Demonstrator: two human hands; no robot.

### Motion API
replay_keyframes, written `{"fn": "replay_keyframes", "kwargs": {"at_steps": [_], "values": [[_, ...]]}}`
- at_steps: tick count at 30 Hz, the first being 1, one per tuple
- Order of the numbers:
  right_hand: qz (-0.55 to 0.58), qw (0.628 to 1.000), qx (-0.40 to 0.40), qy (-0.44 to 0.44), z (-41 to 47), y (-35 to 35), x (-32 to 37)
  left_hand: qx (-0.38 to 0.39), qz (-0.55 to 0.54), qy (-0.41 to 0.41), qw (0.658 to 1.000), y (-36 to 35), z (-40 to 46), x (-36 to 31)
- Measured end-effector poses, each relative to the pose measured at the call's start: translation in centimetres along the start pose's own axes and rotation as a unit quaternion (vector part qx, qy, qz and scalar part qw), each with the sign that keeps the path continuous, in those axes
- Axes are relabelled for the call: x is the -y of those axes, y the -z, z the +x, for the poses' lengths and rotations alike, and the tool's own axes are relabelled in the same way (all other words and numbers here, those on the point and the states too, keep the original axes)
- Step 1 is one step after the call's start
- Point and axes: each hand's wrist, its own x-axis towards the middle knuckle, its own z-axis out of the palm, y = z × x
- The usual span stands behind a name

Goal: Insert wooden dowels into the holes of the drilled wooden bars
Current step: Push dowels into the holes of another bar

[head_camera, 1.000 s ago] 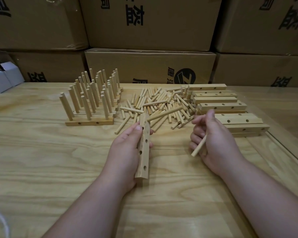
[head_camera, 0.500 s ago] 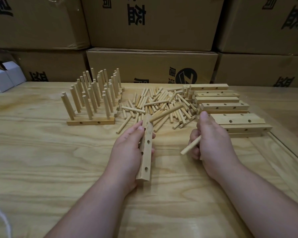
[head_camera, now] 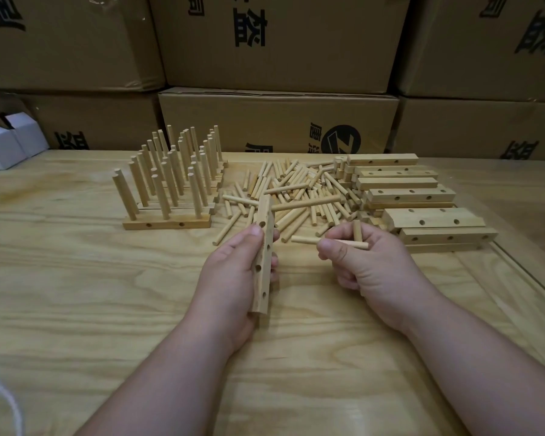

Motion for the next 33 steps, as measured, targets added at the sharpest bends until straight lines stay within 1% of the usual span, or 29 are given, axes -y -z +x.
{"fn": "replay_keyframes", "kwargs": {"at_steps": [4,7,12,16,20,28,33], "values": [[-0.004,1.000,0.024,-0.013,-0.22,-0.10,-0.03,0.013,-0.015,-0.005,1.000,-0.10,0.01,-0.10],[-0.012,0.999,0.037,-0.012,-0.33,-0.13,0.02,0.017,-0.003,-0.012,1.000,0.00,-0.02,-0.10],[-0.034,0.997,0.065,-0.005,-0.55,-0.13,0.19,0.010,-0.008,-0.013,1.000,0.02,0.06,0.00],[-0.080,0.995,0.065,0.002,-0.61,-0.34,0.08,0.015,-0.021,-0.014,1.000,-0.01,0.09,-0.03],[-0.106,0.993,0.043,0.004,-0.55,-0.31,-0.09,0.010,-0.016,-0.015,1.000,-0.04,0.08,-0.06],[-0.116,0.992,0.039,0.005,-0.42,-0.21,-0.25,0.006,0.001,-0.025,1.000,-0.28,-0.12,-0.07],[-0.095,0.994,0.051,0.001,-0.34,0.00,-0.40,0.025,0.025,-0.038,0.999,-0.30,-0.28,-0.01]]}}
